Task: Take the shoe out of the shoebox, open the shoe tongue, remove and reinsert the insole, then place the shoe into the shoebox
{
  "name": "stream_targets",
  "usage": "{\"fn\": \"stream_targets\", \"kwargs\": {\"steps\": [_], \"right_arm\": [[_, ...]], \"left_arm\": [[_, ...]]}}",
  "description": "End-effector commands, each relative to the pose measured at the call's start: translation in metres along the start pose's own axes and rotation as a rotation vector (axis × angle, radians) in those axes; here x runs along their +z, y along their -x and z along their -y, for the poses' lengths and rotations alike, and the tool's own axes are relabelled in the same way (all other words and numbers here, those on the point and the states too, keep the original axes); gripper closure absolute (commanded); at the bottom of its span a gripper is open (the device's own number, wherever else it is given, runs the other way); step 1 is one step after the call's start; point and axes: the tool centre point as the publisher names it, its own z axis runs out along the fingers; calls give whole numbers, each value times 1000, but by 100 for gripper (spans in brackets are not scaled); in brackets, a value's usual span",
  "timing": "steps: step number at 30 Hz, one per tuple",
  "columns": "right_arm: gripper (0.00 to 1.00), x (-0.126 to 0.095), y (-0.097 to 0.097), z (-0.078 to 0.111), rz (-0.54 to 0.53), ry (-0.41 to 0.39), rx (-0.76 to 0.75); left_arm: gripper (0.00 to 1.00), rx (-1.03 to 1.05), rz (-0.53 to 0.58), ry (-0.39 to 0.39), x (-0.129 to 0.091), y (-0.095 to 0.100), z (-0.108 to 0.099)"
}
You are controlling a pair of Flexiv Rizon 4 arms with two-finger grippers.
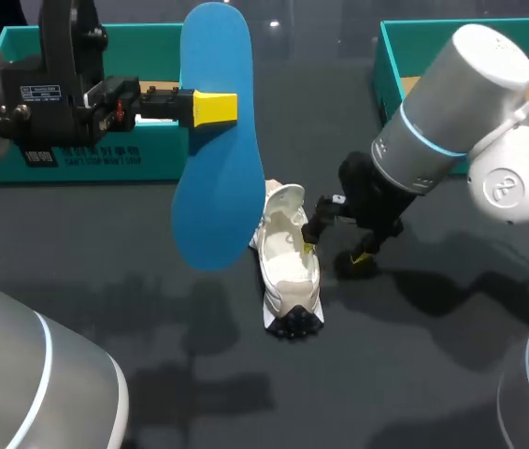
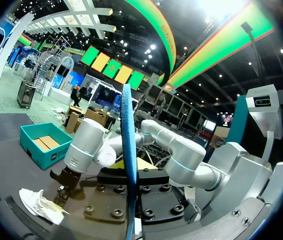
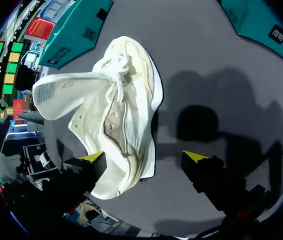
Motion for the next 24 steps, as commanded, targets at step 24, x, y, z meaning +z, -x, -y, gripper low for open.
{"fn": "stream_targets", "kwargs": {"steps": [24], "right_arm": [[0,-88,-10,16,-233,155,-26]], "left_arm": [[100,0,-2,-1,2,1,0]]}}
